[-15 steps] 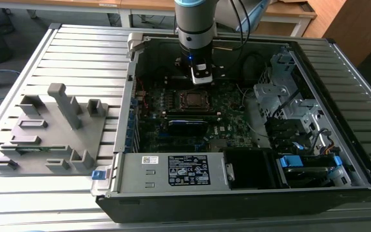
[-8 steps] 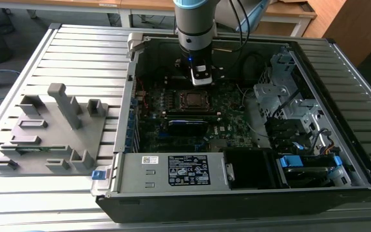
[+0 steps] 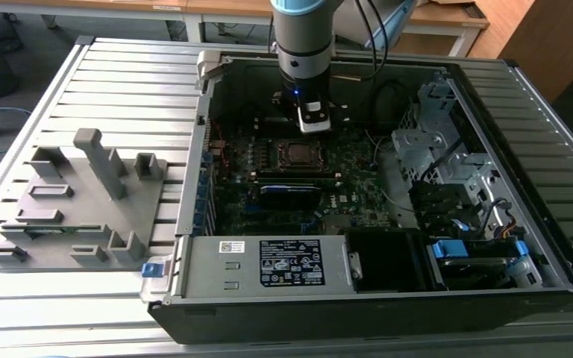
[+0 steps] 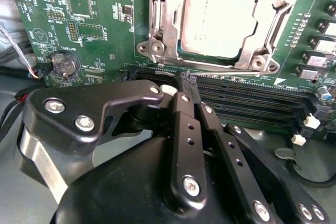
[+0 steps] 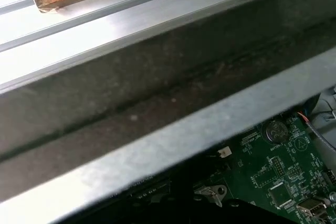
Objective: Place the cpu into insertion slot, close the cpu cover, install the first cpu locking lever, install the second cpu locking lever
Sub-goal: 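Install the first cpu locking lever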
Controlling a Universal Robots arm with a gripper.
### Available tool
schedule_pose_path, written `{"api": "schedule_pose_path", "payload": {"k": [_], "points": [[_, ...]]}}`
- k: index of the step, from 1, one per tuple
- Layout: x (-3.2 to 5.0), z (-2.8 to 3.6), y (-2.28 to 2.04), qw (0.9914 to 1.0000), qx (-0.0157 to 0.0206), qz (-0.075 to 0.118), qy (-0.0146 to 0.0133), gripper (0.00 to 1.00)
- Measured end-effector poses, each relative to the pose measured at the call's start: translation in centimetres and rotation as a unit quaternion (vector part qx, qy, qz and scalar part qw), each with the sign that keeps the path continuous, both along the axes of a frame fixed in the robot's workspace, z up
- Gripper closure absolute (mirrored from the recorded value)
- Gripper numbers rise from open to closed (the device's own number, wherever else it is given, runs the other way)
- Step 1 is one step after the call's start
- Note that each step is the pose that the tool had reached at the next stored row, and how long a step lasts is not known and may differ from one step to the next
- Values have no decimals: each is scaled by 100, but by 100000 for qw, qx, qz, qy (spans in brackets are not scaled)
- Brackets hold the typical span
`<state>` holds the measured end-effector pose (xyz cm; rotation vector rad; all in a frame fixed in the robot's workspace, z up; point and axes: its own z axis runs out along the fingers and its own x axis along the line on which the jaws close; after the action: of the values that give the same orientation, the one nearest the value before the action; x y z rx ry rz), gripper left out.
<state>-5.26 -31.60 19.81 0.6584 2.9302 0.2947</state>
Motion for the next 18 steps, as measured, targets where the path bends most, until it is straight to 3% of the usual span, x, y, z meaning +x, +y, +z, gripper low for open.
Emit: {"api": "schedule_pose_path", "payload": {"k": [18], "points": [[20,-26,-33,100000,-71,-10,4,89]]}}
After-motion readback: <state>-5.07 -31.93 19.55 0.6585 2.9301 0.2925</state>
